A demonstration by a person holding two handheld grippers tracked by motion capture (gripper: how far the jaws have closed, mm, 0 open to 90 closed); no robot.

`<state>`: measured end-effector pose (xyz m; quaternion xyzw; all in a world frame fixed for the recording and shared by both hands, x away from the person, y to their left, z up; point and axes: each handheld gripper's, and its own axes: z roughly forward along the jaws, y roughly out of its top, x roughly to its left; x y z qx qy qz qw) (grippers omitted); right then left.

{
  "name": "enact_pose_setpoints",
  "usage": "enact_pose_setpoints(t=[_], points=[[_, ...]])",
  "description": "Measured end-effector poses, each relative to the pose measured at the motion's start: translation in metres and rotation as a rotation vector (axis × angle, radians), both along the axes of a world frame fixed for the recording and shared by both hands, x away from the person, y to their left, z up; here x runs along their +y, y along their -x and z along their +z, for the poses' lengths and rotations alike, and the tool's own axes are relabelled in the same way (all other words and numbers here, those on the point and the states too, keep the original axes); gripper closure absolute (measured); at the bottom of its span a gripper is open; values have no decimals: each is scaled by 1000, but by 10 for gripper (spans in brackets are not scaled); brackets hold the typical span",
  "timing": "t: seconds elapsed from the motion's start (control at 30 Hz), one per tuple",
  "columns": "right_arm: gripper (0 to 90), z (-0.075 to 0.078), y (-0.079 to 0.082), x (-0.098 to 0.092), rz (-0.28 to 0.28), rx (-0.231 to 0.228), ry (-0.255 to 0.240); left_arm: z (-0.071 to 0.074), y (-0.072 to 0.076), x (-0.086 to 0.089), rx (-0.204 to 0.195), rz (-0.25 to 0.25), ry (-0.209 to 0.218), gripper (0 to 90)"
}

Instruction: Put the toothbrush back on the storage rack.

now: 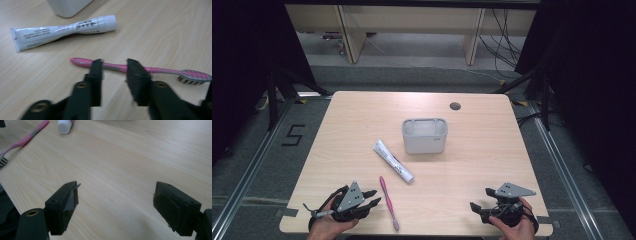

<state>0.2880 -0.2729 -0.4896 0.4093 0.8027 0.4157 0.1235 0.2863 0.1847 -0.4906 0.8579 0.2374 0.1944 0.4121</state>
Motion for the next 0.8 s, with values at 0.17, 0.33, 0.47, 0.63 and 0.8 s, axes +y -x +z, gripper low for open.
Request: enact_pose_setpoints(t=[0.17, 0.33, 0.47, 0.63, 0.8], points=[[213, 0, -1, -1, 6, -9, 12, -4, 6, -11, 21, -52, 7, 891], [215, 0, -1, 0, 6, -7, 13, -8, 15, -23, 58, -156, -51, 893], [218, 0, -1, 0, 7, -7, 10, -9, 20, -28, 73, -184, -58, 893], [218, 0, -1, 0, 7, -5, 11, -13, 21, -31, 93, -191, -68, 893], [219, 0, -1, 0, 11, 0, 9, -16, 18, -39, 102, -214, -85, 893]])
